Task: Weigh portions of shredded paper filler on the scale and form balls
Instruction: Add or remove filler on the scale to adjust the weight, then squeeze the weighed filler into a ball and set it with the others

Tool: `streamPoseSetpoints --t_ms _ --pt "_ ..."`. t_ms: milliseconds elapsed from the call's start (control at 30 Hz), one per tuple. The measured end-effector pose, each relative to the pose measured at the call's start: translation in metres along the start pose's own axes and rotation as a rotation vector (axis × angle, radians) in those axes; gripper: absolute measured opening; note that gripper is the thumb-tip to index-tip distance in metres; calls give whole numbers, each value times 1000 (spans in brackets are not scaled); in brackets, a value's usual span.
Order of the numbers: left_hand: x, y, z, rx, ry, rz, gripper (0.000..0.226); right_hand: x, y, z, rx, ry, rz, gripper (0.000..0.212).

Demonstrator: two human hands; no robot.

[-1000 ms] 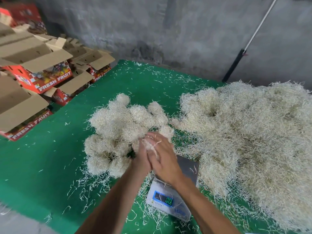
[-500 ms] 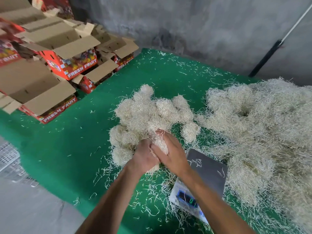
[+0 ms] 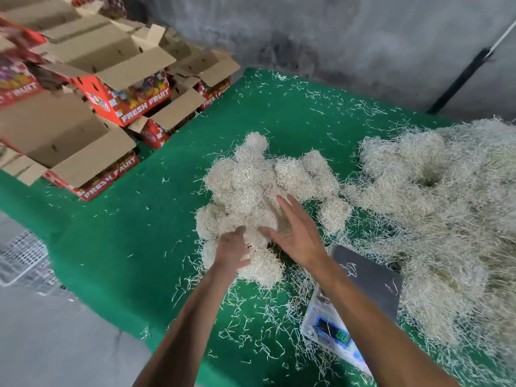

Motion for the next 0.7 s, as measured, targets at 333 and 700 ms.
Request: streamPoseSetpoints --t_ms 333,700 --pt "-48 -46 140 215 -307 239 20 -99 124 -30 78 11 291 89" --pt "-99 -168 333 444 -605 147 12 -215 300 -109 -315 101 547 90"
Point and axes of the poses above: each hand's wrist, its own x-axis towards the middle knuckle, its own z-axis out of the palm, y = z × x, the point moved 8 cm from there along x, towards the middle knuckle, and after that the axes turned 15 degrees about -x, right-handed, at the moved point
